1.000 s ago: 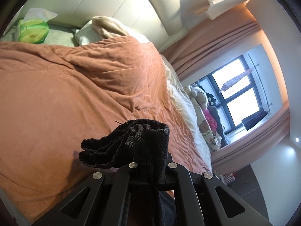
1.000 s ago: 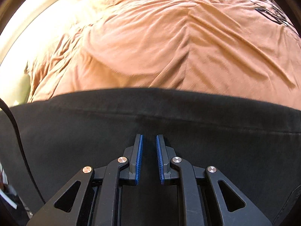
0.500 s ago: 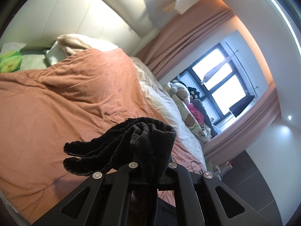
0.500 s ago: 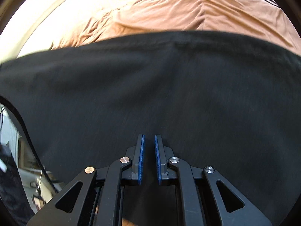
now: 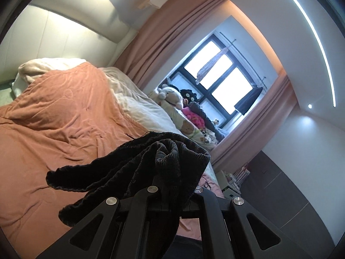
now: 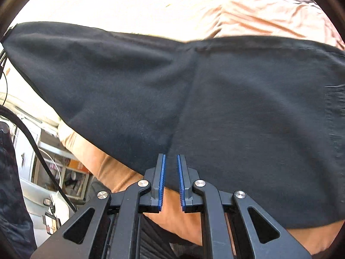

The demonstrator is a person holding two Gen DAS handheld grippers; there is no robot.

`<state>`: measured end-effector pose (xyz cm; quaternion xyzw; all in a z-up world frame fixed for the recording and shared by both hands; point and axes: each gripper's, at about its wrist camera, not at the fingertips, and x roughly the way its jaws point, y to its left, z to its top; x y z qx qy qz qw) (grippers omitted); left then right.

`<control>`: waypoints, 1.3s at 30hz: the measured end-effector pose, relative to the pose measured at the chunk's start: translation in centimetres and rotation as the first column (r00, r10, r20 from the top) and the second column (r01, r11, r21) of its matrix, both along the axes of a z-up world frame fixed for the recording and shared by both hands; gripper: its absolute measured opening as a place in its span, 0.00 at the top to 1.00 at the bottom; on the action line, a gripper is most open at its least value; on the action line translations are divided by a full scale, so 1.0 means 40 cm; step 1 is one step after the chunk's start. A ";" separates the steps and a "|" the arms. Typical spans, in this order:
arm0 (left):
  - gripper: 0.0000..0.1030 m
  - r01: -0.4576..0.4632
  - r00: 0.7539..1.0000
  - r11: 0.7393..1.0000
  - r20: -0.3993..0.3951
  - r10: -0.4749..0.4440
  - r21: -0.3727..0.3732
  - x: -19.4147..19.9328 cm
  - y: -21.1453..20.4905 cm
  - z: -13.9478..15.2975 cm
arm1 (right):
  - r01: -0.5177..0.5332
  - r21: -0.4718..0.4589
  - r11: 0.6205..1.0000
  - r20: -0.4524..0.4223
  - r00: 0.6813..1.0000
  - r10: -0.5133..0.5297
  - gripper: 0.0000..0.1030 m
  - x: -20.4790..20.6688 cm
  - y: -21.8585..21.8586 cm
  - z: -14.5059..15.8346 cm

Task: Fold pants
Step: 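Carry the hem over toward the waistband with the left tool while the right tool holds the pants, then lower the hem onto the waistband with the left tool and open both tools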

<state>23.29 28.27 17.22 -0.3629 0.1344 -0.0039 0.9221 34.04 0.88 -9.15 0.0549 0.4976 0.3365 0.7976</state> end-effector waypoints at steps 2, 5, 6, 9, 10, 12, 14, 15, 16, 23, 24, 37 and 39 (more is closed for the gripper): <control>0.97 0.029 1.000 0.999 0.005 -0.029 0.018 0.017 -0.044 0.028 | 0.029 0.014 0.999 0.018 0.999 -0.029 0.89 -0.011 -0.058 0.018; 0.97 0.071 0.997 0.996 0.016 -0.072 0.045 0.036 -0.110 0.064 | 0.071 0.038 0.997 0.036 0.997 -0.072 0.64 -0.019 -0.142 0.039; 0.97 0.083 0.996 0.995 0.018 -0.085 0.053 0.042 -0.131 0.076 | 0.084 0.047 0.995 0.049 0.995 -0.087 0.57 -0.026 -0.165 0.046; 0.97 0.126 0.991 0.989 0.028 -0.128 0.082 0.058 -0.200 0.112 | 0.122 0.069 0.990 0.084 0.988 -0.128 0.45 -0.058 -0.244 0.075; 0.97 0.138 0.990 0.986 0.031 -0.141 0.091 0.064 -0.223 0.124 | 0.134 0.078 0.988 0.090 0.986 -0.141 0.45 -0.063 -0.274 0.085; 0.97 0.164 0.985 0.981 0.037 -0.169 0.104 0.074 -0.265 0.143 | 0.160 0.094 0.983 0.098 0.981 -0.169 0.45 -0.072 -0.327 0.101; 0.97 0.186 0.981 0.975 0.037 -0.192 0.118 0.089 -0.304 0.157 | 0.186 0.108 0.977 0.108 0.974 -0.197 0.45 -0.084 -0.377 0.119; 0.97 0.199 0.978 0.972 0.035 -0.204 0.127 0.097 -0.330 0.164 | 0.195 0.115 0.974 0.111 0.972 -0.208 0.45 -0.093 -0.402 0.120; 0.97 0.208 0.976 0.970 0.033 -0.214 0.130 0.104 -0.342 0.165 | 0.204 0.121 0.971 0.115 0.969 -0.218 0.45 -0.098 -0.421 0.126; 0.97 0.280 0.959 0.950 0.002 -0.283 0.140 0.165 -0.474 0.165 | 0.284 0.163 0.945 0.150 0.939 -0.308 0.41 -0.158 -0.567 0.171; 0.97 0.293 0.955 0.946 -0.003 -0.295 0.136 0.176 -0.493 0.161 | 0.300 0.164 0.940 0.156 0.933 -0.325 0.40 -0.167 -0.576 0.177; 0.97 0.410 0.912 0.903 -0.077 -0.403 0.124 0.305 -0.746 0.126 | 0.412 0.240 0.879 0.136 0.882 -0.451 0.39 -0.265 -0.787 0.185; 0.97 0.433 0.901 0.893 -0.093 -0.424 0.124 0.325 -0.787 0.107 | 0.427 0.254 0.868 0.130 0.874 -0.468 0.39 -0.278 -0.820 0.185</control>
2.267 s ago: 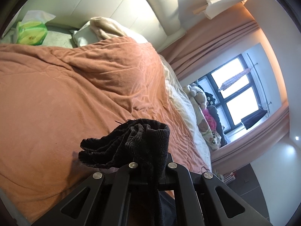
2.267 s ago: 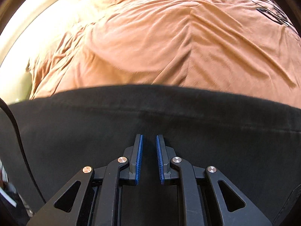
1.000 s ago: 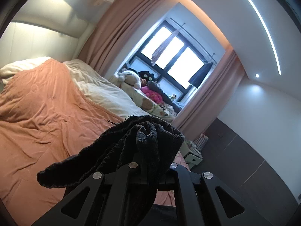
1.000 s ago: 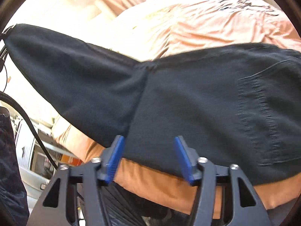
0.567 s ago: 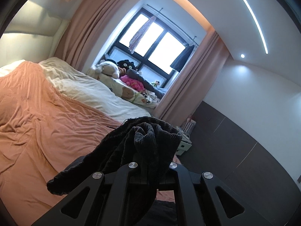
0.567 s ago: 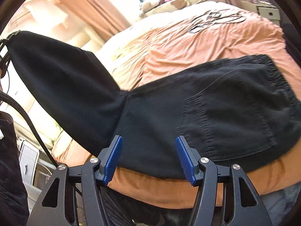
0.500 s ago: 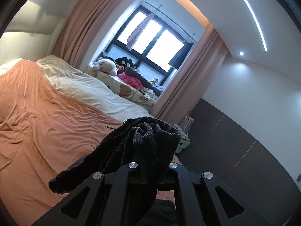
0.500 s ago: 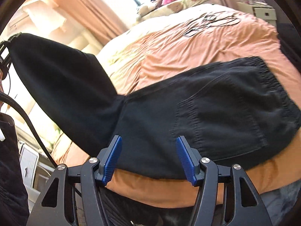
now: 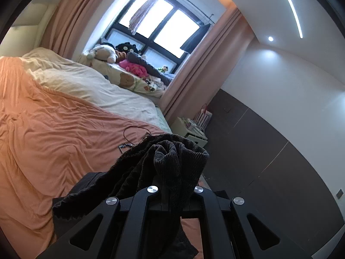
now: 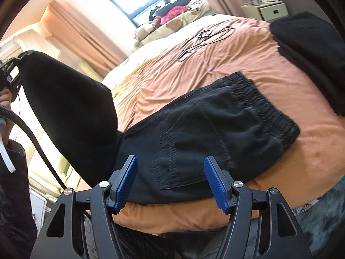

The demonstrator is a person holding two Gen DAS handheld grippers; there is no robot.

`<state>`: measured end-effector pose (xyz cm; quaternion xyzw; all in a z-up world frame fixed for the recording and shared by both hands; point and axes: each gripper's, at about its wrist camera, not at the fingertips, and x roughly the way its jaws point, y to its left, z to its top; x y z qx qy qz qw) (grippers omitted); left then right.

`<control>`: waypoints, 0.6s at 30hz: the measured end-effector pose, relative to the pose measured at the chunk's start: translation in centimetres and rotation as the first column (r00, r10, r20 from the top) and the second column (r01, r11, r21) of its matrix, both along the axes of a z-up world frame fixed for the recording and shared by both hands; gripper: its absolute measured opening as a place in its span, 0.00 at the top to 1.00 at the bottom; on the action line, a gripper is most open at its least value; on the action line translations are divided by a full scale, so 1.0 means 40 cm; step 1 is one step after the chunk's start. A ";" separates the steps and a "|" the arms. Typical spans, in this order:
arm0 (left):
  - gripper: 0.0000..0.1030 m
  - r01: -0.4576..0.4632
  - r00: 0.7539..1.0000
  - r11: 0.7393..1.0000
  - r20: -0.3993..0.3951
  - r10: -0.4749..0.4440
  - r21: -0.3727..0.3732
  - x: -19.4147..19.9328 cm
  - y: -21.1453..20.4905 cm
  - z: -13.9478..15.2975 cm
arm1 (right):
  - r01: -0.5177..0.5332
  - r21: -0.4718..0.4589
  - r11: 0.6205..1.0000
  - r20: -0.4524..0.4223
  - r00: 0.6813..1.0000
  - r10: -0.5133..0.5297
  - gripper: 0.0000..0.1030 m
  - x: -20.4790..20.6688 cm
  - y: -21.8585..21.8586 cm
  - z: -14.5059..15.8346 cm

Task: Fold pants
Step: 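Lower the hem onto the waistband with the left tool and open both tools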

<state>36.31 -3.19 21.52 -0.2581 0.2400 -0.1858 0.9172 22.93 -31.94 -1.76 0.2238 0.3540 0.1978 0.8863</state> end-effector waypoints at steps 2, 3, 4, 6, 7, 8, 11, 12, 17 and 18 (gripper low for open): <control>0.97 0.023 1.000 1.000 -0.017 -0.023 0.000 0.020 -0.040 -0.021 | 0.012 0.007 1.000 0.002 1.000 -0.012 0.39 -0.007 -0.026 -0.003; 0.97 0.032 0.999 0.999 -0.024 -0.032 0.000 0.028 -0.053 -0.029 | 0.021 0.007 1.000 0.003 1.000 -0.021 0.39 -0.010 -0.041 -0.004; 0.97 0.041 0.999 0.999 -0.035 -0.041 0.002 0.039 -0.073 -0.041 | 0.033 0.007 0.999 0.003 0.999 -0.033 0.39 -0.015 -0.055 -0.005; 0.97 0.055 0.996 0.998 -0.063 -0.055 0.004 0.061 -0.105 -0.069 | 0.052 0.002 0.999 0.000 0.999 -0.052 0.39 -0.018 -0.081 -0.010; 0.97 0.061 0.995 0.998 -0.080 -0.060 0.003 0.073 -0.118 -0.084 | 0.061 0.003 0.998 -0.003 0.998 -0.061 0.39 -0.023 -0.095 -0.012; 0.97 0.068 0.993 0.998 -0.095 -0.068 -0.002 0.083 -0.130 -0.100 | 0.071 0.007 0.997 -0.008 0.997 -0.071 0.39 -0.025 -0.107 -0.016; 0.97 0.091 0.987 0.996 -0.134 -0.092 -0.014 0.114 -0.175 -0.150 | 0.098 0.024 0.995 -0.028 0.995 -0.098 0.39 -0.033 -0.144 -0.030; 0.97 0.099 0.984 0.995 -0.147 -0.101 -0.020 0.123 -0.187 -0.167 | 0.103 0.026 0.994 -0.032 0.994 -0.102 0.39 -0.035 -0.152 -0.032; 0.97 0.148 0.963 0.988 -0.220 -0.153 -0.039 0.139 -0.255 -0.265 | 0.134 0.043 0.990 -0.054 0.990 -0.131 0.39 -0.047 -0.186 -0.045; 0.97 0.155 0.960 0.987 -0.229 -0.160 -0.039 0.139 -0.264 -0.276 | 0.138 0.045 0.989 -0.058 0.989 -0.135 0.39 -0.049 -0.192 -0.045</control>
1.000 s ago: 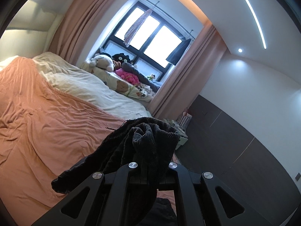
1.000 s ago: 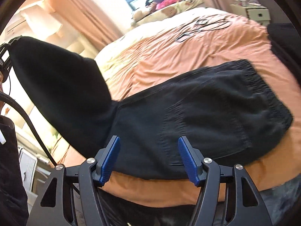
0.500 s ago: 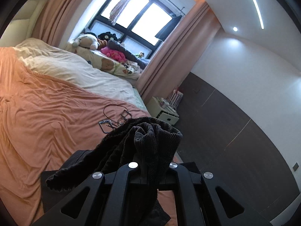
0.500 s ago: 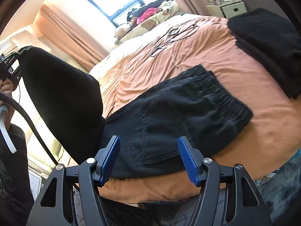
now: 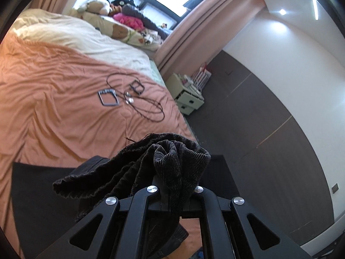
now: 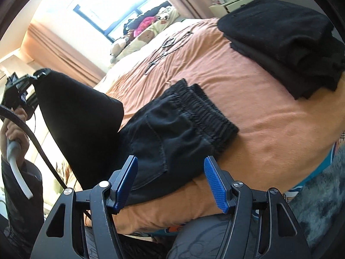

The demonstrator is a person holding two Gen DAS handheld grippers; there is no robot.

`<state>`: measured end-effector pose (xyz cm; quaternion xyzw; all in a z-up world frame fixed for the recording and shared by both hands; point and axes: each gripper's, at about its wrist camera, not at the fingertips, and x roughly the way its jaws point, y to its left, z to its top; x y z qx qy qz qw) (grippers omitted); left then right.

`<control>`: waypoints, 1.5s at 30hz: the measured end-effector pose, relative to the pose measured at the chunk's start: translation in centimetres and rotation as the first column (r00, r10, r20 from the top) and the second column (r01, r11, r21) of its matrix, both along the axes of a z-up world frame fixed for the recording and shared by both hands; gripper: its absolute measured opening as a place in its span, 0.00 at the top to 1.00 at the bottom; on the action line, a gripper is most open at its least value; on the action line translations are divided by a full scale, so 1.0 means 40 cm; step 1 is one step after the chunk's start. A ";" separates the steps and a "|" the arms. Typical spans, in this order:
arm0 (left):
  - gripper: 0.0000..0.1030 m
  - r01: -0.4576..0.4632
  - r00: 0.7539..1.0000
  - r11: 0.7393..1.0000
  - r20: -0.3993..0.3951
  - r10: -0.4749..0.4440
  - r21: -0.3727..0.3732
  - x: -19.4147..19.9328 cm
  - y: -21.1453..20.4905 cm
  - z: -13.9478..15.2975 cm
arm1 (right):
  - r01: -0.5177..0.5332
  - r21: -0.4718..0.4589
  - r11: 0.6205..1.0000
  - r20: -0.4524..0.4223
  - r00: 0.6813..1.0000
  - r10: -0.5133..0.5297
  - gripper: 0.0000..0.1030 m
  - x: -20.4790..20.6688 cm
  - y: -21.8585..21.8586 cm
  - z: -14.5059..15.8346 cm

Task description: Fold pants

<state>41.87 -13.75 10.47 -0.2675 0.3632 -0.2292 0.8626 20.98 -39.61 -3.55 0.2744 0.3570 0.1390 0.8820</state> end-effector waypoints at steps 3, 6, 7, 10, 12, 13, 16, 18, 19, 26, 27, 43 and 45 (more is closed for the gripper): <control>0.97 0.026 0.999 1.000 -0.043 -0.025 0.000 -0.003 -0.033 -0.067 | 0.015 0.010 1.000 -0.005 1.000 -0.015 0.39 -0.002 -0.017 -0.004; 0.97 0.043 0.994 0.999 -0.099 -0.045 -0.019 -0.002 -0.054 -0.143 | 0.018 0.019 1.000 -0.011 1.000 -0.018 0.39 0.001 -0.026 -0.013; 0.97 0.049 0.992 0.998 -0.115 -0.053 -0.032 -0.004 -0.057 -0.164 | 0.017 0.020 1.000 -0.014 1.000 -0.017 0.39 0.001 -0.025 -0.015; 0.96 0.076 0.983 0.995 -0.165 -0.085 -0.058 -0.012 -0.085 -0.230 | 0.012 0.022 1.000 -0.026 1.000 -0.011 0.39 0.005 -0.019 -0.021; 0.95 0.101 0.974 0.993 -0.197 -0.112 -0.067 -0.022 -0.115 -0.269 | 0.009 0.019 1.000 -0.033 0.999 -0.008 0.39 0.011 -0.018 -0.025; 0.94 0.118 0.968 0.991 -0.215 -0.130 -0.068 -0.026 -0.131 -0.286 | 0.010 0.018 1.000 -0.036 0.999 -0.009 0.39 0.014 -0.017 -0.025; 0.86 0.168 0.946 0.984 -0.273 -0.176 -0.054 -0.040 -0.178 -0.332 | 0.014 0.016 1.000 -0.040 0.999 -0.013 0.39 0.017 -0.019 -0.022; 0.54 0.197 0.933 0.978 -0.295 -0.207 -0.063 -0.053 -0.198 -0.354 | 0.014 0.011 1.000 -0.039 0.999 -0.013 0.39 0.017 -0.017 -0.020; 0.41 0.203 0.930 0.977 -0.298 -0.213 -0.062 -0.065 -0.203 -0.364 | 0.013 0.008 1.000 -0.040 0.999 -0.013 0.39 0.018 -0.015 -0.018; 0.36 0.225 0.917 0.974 -0.331 -0.223 -0.032 -0.140 -0.174 -0.425 | 0.000 -0.010 1.000 -0.041 0.999 0.000 0.39 0.036 0.008 -0.018; 0.36 0.216 0.920 0.976 -0.331 -0.209 -0.015 -0.145 -0.159 -0.424 | -0.005 -0.013 1.000 -0.039 0.999 0.004 0.39 0.039 0.013 -0.017; 0.36 0.041 0.952 0.986 -0.305 0.010 0.160 -0.218 0.200 -0.421 | -0.031 -0.178 0.984 -0.029 0.999 0.027 0.39 0.107 0.050 -0.006; 0.36 0.019 0.950 0.986 -0.311 0.034 0.168 -0.235 0.241 -0.430 | -0.045 -0.217 0.975 -0.029 0.999 0.039 0.39 0.123 0.057 -0.004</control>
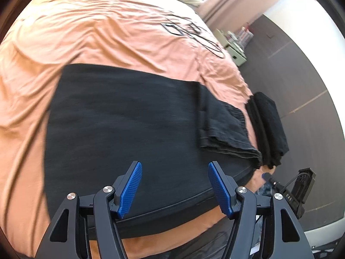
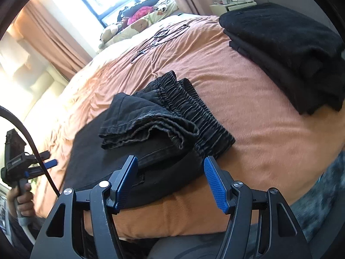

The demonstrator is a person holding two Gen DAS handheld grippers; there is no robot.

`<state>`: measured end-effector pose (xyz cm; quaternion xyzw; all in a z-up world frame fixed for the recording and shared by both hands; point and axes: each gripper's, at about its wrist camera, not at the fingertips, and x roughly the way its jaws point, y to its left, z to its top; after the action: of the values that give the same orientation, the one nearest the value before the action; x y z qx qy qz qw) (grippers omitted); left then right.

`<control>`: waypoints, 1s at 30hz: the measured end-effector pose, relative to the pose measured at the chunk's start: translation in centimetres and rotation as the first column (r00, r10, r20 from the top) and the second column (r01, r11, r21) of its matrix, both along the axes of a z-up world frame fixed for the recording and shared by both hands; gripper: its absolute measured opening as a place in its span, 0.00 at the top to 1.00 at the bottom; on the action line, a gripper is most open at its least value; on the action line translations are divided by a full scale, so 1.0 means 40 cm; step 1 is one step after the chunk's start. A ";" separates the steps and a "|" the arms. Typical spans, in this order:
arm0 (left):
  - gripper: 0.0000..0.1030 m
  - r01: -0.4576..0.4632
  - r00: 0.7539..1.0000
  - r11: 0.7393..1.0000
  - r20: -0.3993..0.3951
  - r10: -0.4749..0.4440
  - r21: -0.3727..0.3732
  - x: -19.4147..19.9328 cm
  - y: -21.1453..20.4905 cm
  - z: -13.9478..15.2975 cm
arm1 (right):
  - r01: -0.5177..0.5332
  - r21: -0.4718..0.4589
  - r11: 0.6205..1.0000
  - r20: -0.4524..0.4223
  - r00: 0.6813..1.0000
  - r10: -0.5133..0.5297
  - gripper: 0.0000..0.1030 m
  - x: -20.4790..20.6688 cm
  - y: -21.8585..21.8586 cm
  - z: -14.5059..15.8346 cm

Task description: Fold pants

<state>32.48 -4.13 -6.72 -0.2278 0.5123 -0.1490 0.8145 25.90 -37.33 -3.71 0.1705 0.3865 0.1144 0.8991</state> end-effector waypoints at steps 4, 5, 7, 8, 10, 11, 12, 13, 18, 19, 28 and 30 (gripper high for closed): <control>0.36 -0.050 0.999 0.999 -0.017 0.050 0.010 -0.027 0.075 -0.018 | -0.037 -0.072 0.997 -0.002 0.999 0.037 0.39 0.034 0.020 0.000; 0.36 -0.062 0.998 0.998 -0.022 0.062 0.011 -0.032 0.092 -0.023 | -0.045 -0.089 0.995 -0.002 0.999 0.045 0.39 0.043 0.026 0.000; 0.36 -0.076 0.997 0.997 -0.024 0.077 0.023 -0.048 0.122 -0.032 | -0.066 -0.117 0.991 0.004 0.998 0.067 0.39 0.057 0.036 -0.003; 0.36 -0.081 0.996 0.996 -0.026 0.082 0.031 -0.056 0.136 -0.037 | -0.072 -0.132 0.989 0.006 0.997 0.073 0.39 0.064 0.041 -0.003; 0.36 -0.101 0.994 0.994 -0.041 0.103 0.041 -0.076 0.172 -0.054 | -0.084 -0.151 0.985 0.007 0.996 0.086 0.39 0.078 0.047 -0.008; 0.36 -0.110 0.993 0.993 -0.047 0.112 0.041 -0.086 0.188 -0.062 | -0.087 -0.159 0.983 0.008 0.996 0.089 0.40 0.085 0.050 -0.010; 0.36 -0.126 0.990 0.991 -0.055 0.128 0.045 -0.097 0.207 -0.073 | -0.086 -0.173 0.981 0.012 0.996 0.089 0.43 0.091 0.054 -0.012; 0.36 -0.138 0.988 0.989 -0.062 0.141 0.048 -0.105 0.223 -0.082 | -0.090 -0.183 0.979 0.011 0.996 0.093 0.52 0.097 0.056 -0.015; 0.36 -0.189 0.975 0.981 -0.109 0.194 0.054 -0.145 0.290 -0.133 | -0.077 -0.211 0.974 0.019 0.996 0.083 0.86 0.101 0.061 -0.011; 0.36 -0.195 0.973 0.979 -0.117 0.200 0.053 -0.150 0.296 -0.142 | -0.075 -0.212 0.974 0.028 0.996 0.083 0.88 0.095 0.061 -0.004; 0.36 -0.181 0.967 0.983 -0.177 0.185 0.041 -0.151 0.291 -0.209 | -0.066 -0.216 0.974 0.060 0.995 0.080 0.90 0.029 0.045 0.060; 0.36 -0.171 0.967 0.984 -0.186 0.176 0.042 -0.149 0.286 -0.218 | -0.055 -0.217 0.975 0.055 0.996 0.068 0.90 0.026 0.033 0.058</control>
<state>26.53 7.30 -15.43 -0.2743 0.5671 -0.0480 0.7751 26.92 -36.02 -1.37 0.0567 0.3736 0.1050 0.9199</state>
